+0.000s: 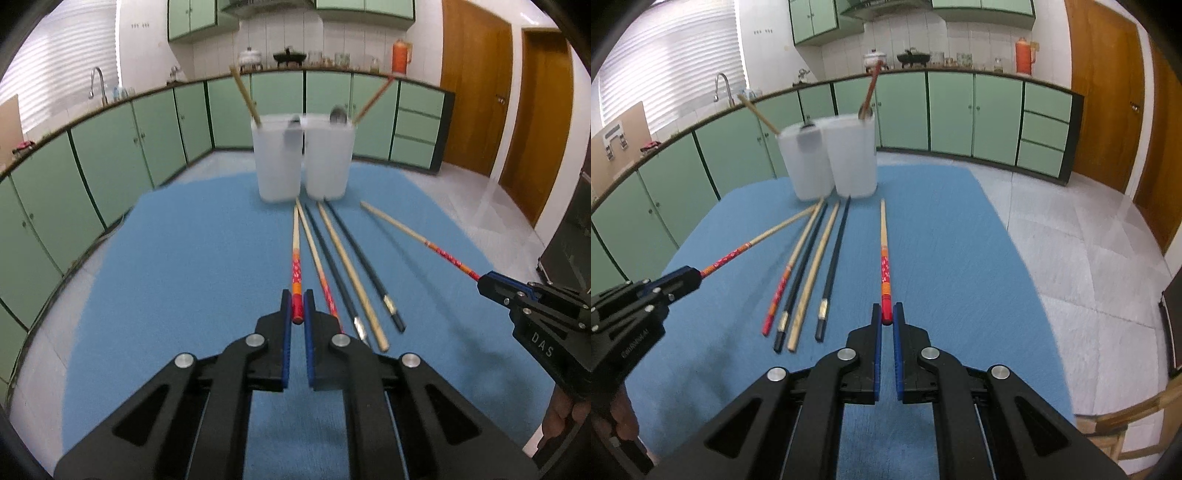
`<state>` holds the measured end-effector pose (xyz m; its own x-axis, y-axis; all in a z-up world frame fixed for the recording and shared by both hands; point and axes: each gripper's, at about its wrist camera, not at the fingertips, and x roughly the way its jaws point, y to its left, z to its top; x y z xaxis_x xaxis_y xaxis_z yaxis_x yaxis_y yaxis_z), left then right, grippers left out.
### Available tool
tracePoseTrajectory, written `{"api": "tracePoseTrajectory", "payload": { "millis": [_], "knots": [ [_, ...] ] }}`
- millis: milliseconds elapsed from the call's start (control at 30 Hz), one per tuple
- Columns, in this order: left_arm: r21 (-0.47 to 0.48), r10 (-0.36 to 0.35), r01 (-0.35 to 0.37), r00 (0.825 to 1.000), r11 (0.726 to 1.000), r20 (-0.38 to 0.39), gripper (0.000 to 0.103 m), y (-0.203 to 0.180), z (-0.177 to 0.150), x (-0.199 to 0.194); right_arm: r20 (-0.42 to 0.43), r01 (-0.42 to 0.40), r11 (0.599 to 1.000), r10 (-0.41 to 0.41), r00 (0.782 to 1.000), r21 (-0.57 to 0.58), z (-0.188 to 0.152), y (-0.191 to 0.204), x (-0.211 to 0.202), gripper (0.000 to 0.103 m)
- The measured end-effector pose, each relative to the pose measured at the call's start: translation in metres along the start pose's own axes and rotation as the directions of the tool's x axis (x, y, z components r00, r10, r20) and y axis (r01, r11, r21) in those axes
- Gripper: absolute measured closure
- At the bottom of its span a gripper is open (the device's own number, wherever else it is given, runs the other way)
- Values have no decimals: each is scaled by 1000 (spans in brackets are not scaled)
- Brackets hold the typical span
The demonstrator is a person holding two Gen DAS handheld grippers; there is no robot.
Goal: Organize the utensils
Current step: 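Close the left tool on a red-patterned chopstick while the right tool lifts its chopstick toward the holder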
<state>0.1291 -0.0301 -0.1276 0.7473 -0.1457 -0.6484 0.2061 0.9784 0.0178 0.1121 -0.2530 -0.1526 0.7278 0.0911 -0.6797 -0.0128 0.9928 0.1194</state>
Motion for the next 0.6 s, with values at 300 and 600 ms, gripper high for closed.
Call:
{"api": "tracePoseTrajectory", "payload": {
  "millis": [300, 600],
  "knots": [
    [-10, -17, 18, 993, 1000, 120, 98, 8, 41, -34, 82, -9, 1000, 11, 997, -24, 33, 1, -31, 97],
    [-33, -29, 36, 983, 999, 182, 98, 17, 80, -40, 142, -49, 998, 56, 988, -48, 81, 4, -52, 97]
  ]
}}
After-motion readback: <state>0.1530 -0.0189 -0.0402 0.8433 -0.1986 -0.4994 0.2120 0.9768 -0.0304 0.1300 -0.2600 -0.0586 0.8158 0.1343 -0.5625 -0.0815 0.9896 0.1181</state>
